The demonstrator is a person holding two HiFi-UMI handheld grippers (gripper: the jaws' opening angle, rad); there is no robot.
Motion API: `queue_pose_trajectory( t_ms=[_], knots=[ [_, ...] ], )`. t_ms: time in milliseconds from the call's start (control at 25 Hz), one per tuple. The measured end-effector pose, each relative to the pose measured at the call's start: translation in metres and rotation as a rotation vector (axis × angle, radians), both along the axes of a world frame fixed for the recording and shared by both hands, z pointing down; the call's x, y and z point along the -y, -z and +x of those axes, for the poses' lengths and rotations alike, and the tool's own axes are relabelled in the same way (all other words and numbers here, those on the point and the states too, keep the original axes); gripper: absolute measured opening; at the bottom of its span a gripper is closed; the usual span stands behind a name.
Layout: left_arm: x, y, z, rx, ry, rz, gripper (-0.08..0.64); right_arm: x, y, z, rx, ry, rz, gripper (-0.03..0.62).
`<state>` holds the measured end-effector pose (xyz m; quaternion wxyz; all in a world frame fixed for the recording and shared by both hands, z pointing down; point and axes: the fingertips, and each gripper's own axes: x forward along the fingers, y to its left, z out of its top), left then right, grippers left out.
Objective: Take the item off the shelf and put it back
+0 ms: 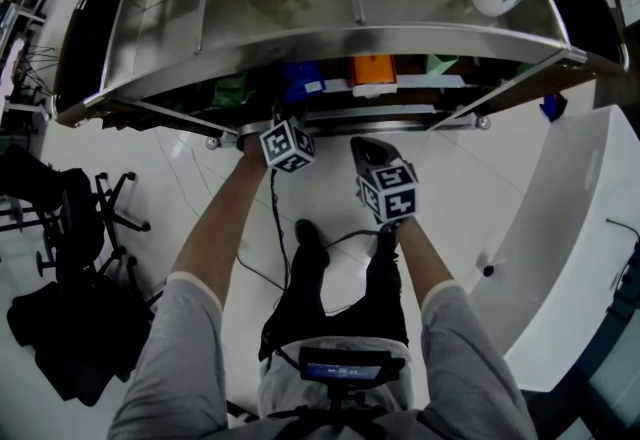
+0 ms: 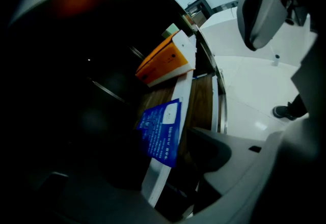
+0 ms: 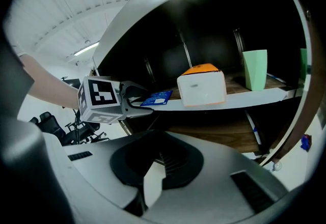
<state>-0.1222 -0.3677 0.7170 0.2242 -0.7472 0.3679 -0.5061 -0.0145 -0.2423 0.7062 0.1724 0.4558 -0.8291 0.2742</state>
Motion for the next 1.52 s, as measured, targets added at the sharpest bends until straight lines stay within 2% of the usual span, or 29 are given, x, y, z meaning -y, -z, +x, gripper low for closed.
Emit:
queue_pose_trajectory(
  t_ms=[40, 160, 440, 560, 680, 920, 1000, 1200, 1520],
  knots=[
    [-0.002, -0.004, 0.001, 0.006, -0.010, -0.024, 0.304, 0.000, 0.000, 0.000, 0.000, 0.001, -0.002, 0.009],
    [-0.006, -0.009, 0.001, 0.009, -0.013, -0.048, 0.333, 0.000, 0.002, -0.001, 0.002, 0.007, -0.002, 0.009],
    [-0.018, -0.005, 0.003, -0.023, 0.009, -0.054, 0.334, -0.001, 0.009, 0.005, -0.008, 0.004, -0.005, 0.009],
    [-0.033, 0.017, 0.002, -0.077, 0.041, -0.057, 0.333, -0.007, 0.021, 0.009, -0.018, 0.004, -0.008, 0.009],
    [-0.058, 0.052, -0.001, -0.187, 0.095, -0.073, 0.306, -0.017, 0.043, 0.015, -0.031, 0.005, -0.009, 0.009],
    [-0.099, 0.132, -0.014, -0.470, 0.259, -0.036, 0.046, -0.028, 0.096, 0.030, -0.052, 0.014, 0.035, 0.009],
    [-0.110, 0.152, -0.021, -0.542, 0.311, -0.035, 0.008, -0.032, 0.111, 0.034, -0.051, 0.016, 0.050, 0.009],
    [-0.142, 0.188, -0.038, -0.723, 0.430, -0.068, 0.008, -0.049, 0.140, 0.041, -0.035, 0.018, 0.067, 0.009],
    [-0.198, 0.218, -0.065, -0.918, 0.516, -0.113, 0.008, -0.079, 0.176, 0.057, -0.027, -0.010, 0.119, 0.009]
  ],
)
